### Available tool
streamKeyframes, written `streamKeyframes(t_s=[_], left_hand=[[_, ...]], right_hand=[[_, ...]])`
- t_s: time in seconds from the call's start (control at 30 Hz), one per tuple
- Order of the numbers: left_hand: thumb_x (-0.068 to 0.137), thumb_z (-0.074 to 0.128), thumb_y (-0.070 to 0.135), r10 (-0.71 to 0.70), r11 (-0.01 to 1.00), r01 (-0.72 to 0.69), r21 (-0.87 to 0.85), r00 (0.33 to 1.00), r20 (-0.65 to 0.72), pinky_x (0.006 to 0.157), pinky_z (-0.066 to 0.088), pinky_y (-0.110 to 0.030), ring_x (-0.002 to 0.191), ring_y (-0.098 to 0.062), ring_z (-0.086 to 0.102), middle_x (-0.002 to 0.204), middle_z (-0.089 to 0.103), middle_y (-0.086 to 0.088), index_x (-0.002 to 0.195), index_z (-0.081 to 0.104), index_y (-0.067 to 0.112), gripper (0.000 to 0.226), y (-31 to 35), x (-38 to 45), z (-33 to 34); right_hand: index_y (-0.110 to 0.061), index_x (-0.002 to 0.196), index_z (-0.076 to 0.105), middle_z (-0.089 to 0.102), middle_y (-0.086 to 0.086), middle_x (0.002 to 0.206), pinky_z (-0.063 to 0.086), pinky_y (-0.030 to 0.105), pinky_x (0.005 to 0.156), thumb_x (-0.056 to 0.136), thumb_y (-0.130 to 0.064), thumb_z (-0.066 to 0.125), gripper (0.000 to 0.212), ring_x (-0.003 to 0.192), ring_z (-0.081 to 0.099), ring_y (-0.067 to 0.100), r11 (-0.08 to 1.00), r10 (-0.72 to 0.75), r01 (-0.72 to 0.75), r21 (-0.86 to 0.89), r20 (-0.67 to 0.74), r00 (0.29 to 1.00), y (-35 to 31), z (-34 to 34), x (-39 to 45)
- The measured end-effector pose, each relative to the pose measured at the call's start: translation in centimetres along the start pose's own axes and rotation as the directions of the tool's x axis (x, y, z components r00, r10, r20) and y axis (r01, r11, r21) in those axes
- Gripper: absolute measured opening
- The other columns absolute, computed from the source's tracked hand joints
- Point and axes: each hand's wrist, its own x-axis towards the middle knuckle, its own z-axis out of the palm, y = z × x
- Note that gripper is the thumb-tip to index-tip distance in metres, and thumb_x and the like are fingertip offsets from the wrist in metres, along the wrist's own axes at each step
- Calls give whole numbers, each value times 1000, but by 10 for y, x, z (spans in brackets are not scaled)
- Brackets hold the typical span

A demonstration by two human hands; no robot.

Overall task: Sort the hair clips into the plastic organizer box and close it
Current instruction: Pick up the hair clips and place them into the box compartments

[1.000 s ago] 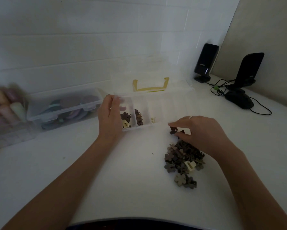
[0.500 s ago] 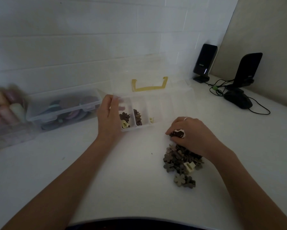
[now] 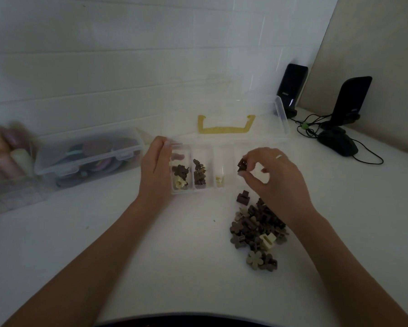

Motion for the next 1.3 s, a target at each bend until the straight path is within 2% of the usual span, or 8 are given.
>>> streamKeyframes(t_s=[0.1,0.27,0.33,0.7,0.87,1.0,1.13,1.3], left_hand=[[94,40,34,-6,1000,6,3,1000,-2,73,48,-67,86,-31,66,93,59,-8,75,55,35,24,1,-1,1],[93,40,38,-34,999,35,23,999,-22,76,48,-67,87,-33,66,93,62,0,74,57,39,25,2,1,1],[92,39,39,-29,999,30,37,999,-29,76,48,-65,87,-33,66,92,62,2,74,57,41,26,1,1,0],[92,39,41,-19,998,22,65,998,-53,65,50,-52,83,-24,69,93,66,2,76,56,38,23,-4,7,-3],[92,40,41,-14,997,20,70,997,-80,71,49,-51,82,-25,68,90,66,10,76,57,40,23,-6,9,-4],[94,39,38,-7,997,14,81,996,-88,67,47,-42,82,-24,68,91,66,10,76,55,40,25,-6,9,-3],[93,39,39,1,997,7,83,996,-88,65,46,-42,83,-24,68,90,67,11,75,56,42,26,-4,8,-3],[94,39,37,27,998,-23,65,998,-55,69,50,-46,84,-28,68,96,67,2,79,58,38,24,-3,7,-4]], right_hand=[[-19,81,62,61,-2,106,42,29,81,78,-26,73,13,101,51,16,982,-79,85,-166,41,996,5,4,0],[-22,77,66,57,-9,67,37,21,60,80,-33,68,12,61,46,5,995,-47,59,-84,142,989,7,-12,4],[-23,76,68,58,-12,62,35,23,65,79,-31,71,10,56,48,4,985,-92,125,-122,248,964,8,-13,4],[-34,87,66,56,-26,72,47,22,66,82,-50,62,17,69,60,0,965,64,51,-258,416,907,1,-16,3],[-40,114,62,68,-17,110,40,25,89,83,-53,58,34,98,62,8,940,113,77,-332,518,848,1,-12,4],[-38,102,66,71,-17,97,51,29,82,81,-45,65,22,86,65,4,974,144,-23,-227,529,836,3,-9,2],[-28,89,63,68,-17,87,56,29,70,76,-28,75,17,67,66,0,989,68,-120,91,438,896,-2,-13,1],[-24,91,53,63,-11,91,53,29,77,78,-10,70,25,82,63,4,973,21,-92,211,317,948,-7,-11,1]])
